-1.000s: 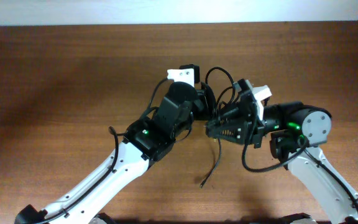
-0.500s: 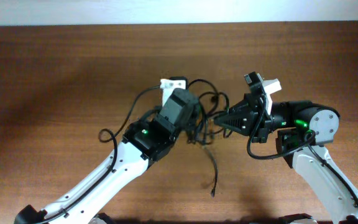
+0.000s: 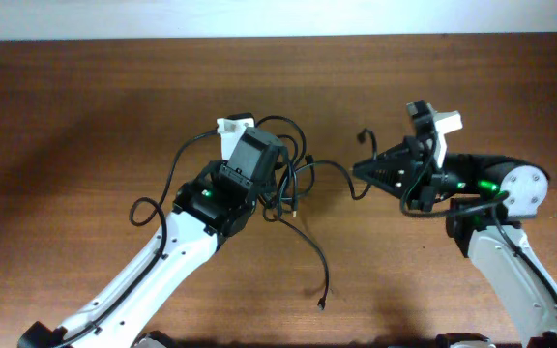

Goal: Untangle cables

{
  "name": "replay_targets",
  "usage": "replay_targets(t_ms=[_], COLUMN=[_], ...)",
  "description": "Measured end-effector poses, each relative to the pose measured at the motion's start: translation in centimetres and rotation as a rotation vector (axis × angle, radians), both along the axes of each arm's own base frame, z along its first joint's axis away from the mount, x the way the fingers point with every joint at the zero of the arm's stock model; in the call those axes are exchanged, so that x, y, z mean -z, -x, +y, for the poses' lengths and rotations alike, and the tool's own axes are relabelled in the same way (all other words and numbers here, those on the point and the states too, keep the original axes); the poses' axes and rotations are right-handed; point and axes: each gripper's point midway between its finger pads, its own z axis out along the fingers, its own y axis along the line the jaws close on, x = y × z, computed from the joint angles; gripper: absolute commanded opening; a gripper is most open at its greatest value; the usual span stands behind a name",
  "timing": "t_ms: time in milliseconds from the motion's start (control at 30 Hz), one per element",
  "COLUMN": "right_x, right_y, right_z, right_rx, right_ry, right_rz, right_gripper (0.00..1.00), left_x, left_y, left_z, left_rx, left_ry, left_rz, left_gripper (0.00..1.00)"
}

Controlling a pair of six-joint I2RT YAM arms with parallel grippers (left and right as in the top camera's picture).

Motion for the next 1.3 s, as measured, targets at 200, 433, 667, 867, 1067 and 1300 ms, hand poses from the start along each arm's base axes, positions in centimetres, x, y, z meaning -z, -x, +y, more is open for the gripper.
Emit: replay_targets(t_ms=[200,433,667,867,1067,1300], right_x=[0.9,0.9,1.0,1.1,0.9,0.9], right_y=[-1.3,-1.3,-1.0,-0.8,0.4,0.4], right_z=[-1.2,-1.2,-1.1,-0.9,0.6,0.6], right_rx=[0.048,0.047,0.031,0.016,-0.046,-0.047], right_ry=[-0.006,-0.006,0.003,0.008,0.015,0.016], right_rz=[0.134,0.138,0.139,0.137,0.110,0.108], right_gripper=[0.99,0.99,1.00,1.00,1.00,1.00], left_x=[-3.7,-7.0,-7.2,-8.3,-6.9,-5.9], left_y=[-0.4,-0.5,-0.5,-1.0,-2.3,-2.0], left_z=[-0.4,-1.4,-1.7,-3.2,-6.2,-8.0], left_rx=[0.011,0.062,0.075,0.125,0.294,0.614], left_ry=[0.077,0.159,0.170,0.234,0.197,-0.059], left_rz=[-0.116,-0.211,-0.216,-0.252,-0.255,-0.297], left_gripper=[0.00,0.00,0.00,0.00,0.00,0.99])
